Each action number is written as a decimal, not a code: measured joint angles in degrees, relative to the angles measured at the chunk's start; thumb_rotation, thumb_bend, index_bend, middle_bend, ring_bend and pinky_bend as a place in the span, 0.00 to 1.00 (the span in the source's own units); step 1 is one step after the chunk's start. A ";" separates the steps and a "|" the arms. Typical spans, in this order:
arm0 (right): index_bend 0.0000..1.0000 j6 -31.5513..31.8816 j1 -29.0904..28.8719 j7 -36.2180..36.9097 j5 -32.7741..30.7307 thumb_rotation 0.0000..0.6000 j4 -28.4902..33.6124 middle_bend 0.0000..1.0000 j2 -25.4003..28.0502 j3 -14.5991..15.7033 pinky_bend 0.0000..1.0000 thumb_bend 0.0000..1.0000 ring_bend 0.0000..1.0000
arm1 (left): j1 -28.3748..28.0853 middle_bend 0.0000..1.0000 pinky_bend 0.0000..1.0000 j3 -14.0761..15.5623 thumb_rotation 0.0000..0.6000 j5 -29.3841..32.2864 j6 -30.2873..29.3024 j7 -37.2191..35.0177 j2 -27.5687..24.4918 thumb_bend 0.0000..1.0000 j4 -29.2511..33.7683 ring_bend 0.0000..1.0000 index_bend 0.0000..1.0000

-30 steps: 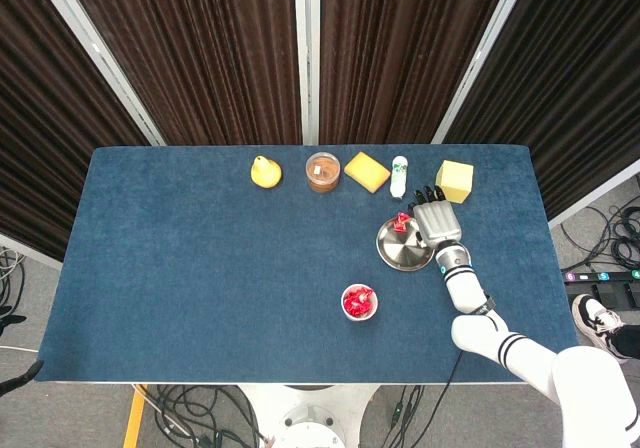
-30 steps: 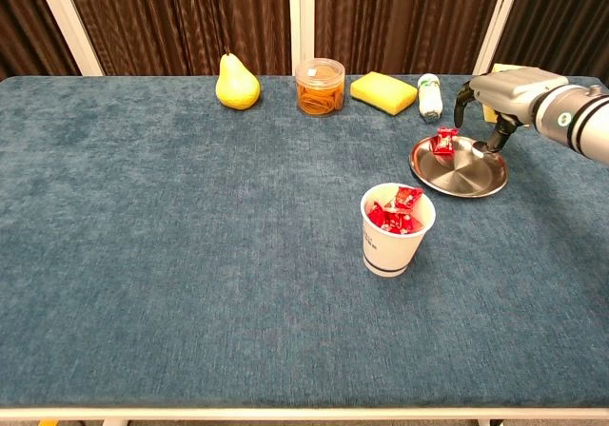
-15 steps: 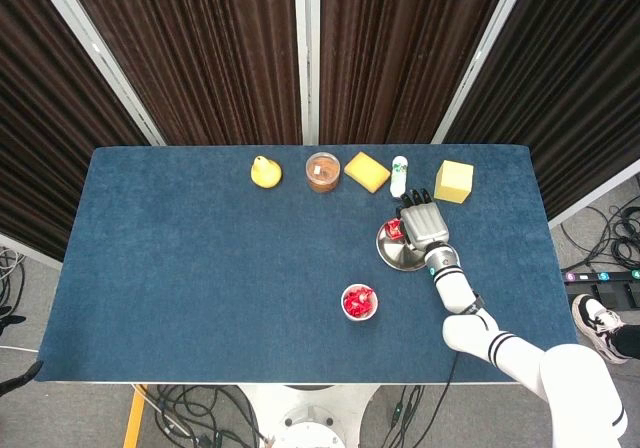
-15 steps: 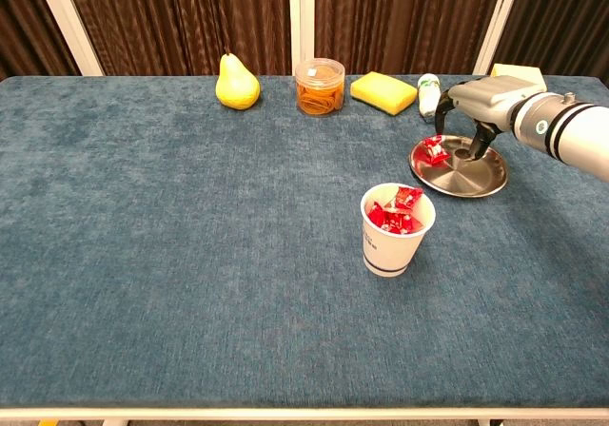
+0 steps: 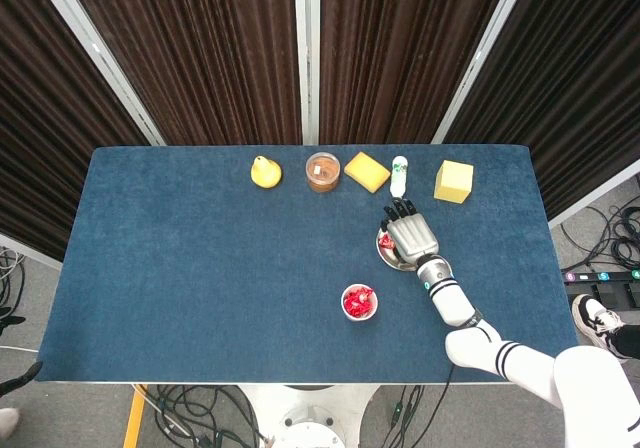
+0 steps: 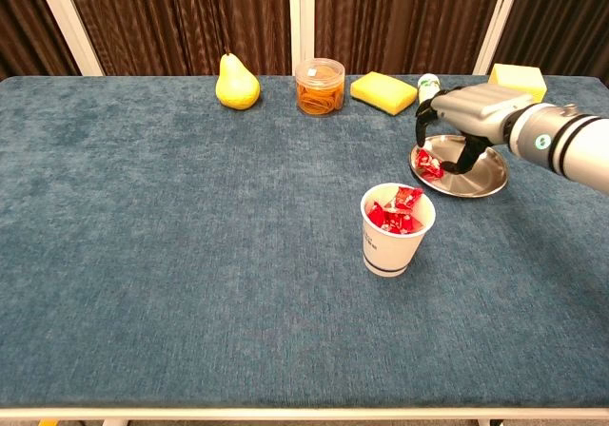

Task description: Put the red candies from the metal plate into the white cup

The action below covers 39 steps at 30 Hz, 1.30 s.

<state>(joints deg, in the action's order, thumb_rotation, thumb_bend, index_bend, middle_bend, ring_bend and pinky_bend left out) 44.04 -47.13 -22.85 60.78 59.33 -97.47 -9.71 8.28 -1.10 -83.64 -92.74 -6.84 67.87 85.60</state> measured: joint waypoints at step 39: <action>0.46 0.41 0.22 0.75 -2.72 1.00 -7.70 0.13 -7.43 -2.38 0.00 0.27 0.00 | 0.36 0.31 0.26 0.07 1.00 0.05 0.04 -1.62 0.68 0.12 -1.47 0.27 0.37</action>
<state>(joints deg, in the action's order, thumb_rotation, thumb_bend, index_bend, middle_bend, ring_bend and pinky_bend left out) 44.46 -46.91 -22.10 58.06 51.63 -104.90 -12.09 8.64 -1.04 -83.60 -92.70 -8.46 68.54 84.12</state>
